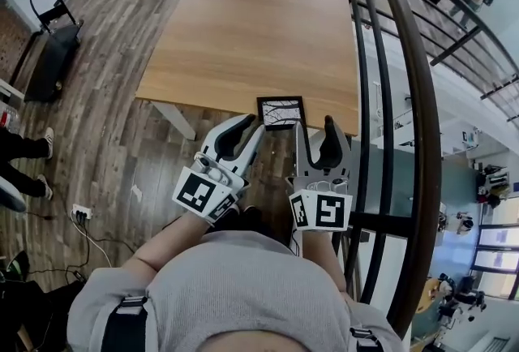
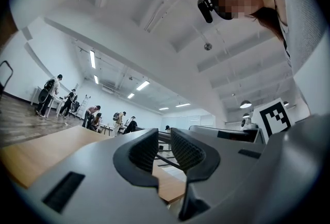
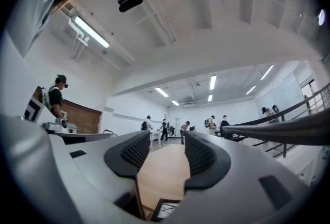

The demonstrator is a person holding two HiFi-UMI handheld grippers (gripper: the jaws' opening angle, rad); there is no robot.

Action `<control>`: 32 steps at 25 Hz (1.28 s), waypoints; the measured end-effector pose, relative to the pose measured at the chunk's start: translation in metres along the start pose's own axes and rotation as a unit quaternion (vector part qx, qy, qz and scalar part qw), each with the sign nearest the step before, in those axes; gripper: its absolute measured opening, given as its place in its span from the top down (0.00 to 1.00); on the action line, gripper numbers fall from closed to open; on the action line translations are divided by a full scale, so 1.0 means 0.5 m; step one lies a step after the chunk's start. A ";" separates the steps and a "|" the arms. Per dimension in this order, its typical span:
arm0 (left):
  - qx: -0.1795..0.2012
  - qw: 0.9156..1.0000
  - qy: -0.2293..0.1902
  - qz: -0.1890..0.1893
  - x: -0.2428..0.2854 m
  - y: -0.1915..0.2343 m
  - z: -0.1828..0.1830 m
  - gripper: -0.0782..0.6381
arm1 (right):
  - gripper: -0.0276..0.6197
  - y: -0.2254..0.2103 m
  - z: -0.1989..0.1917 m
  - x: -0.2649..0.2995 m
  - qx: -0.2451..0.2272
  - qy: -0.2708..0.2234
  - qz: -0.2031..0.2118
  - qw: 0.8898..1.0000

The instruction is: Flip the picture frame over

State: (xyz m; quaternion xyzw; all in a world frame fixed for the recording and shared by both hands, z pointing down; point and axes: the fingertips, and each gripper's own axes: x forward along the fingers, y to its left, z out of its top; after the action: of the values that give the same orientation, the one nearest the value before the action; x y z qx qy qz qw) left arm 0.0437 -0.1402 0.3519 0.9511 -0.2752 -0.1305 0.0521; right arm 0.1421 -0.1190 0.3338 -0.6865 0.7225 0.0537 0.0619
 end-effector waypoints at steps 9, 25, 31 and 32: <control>0.005 1.000 -0.003 -0.002 0.003 -0.004 0.017 0.78 | 0.90 0.007 -0.013 -0.003 0.027 0.014 0.025 0.999; 0.008 1.000 0.000 -0.001 -0.011 -0.010 0.011 0.78 | 0.93 0.045 -0.032 0.004 -0.026 0.041 0.030 0.998; 0.007 1.000 -0.001 -0.003 -0.010 -0.007 0.011 0.78 | 0.93 0.051 -0.036 0.011 -0.029 0.047 0.032 0.998; 0.006 1.000 -0.001 -0.003 -0.011 -0.006 0.011 0.78 | 0.93 0.052 -0.036 0.011 -0.028 0.048 0.032 0.998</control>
State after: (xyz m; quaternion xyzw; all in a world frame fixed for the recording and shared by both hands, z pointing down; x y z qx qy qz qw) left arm 0.0392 -0.1349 0.3471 0.9521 -0.2734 -0.1295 0.0457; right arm 0.1154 -0.1261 0.3506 -0.6660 0.7447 0.0431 0.0066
